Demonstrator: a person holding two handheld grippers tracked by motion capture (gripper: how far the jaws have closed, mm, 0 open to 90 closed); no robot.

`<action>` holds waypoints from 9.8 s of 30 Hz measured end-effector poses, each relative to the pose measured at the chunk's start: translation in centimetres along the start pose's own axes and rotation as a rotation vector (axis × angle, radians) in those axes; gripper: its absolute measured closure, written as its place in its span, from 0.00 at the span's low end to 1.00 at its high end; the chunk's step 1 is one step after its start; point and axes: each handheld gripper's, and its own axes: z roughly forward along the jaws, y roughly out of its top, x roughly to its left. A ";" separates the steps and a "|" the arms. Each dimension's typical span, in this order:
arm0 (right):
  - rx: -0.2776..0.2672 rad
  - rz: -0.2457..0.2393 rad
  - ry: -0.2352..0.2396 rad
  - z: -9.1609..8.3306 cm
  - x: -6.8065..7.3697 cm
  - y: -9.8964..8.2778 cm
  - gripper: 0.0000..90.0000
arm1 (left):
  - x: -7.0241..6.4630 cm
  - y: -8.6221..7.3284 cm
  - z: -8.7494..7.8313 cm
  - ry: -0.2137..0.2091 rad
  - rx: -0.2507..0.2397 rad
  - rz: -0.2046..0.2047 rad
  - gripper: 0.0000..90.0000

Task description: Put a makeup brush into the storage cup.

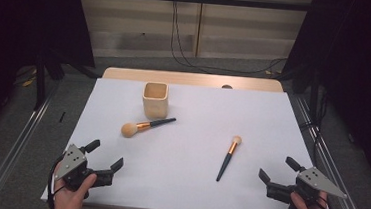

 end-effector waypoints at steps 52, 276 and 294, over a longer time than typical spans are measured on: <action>0.005 0.005 0.017 0.3 0.0 0.1 0.00 | 2.1 5.4 7.9 -0.058 -0.021 0.034 0.03; 0.047 -0.006 0.016 0.0 0.1 -0.4 0.00 | 6.3 7.9 20.7 -0.405 0.926 0.167 0.74; 0.047 -0.004 0.015 0.1 0.1 -0.4 0.00 | 5.7 9.1 18.8 -0.427 0.721 0.084 0.74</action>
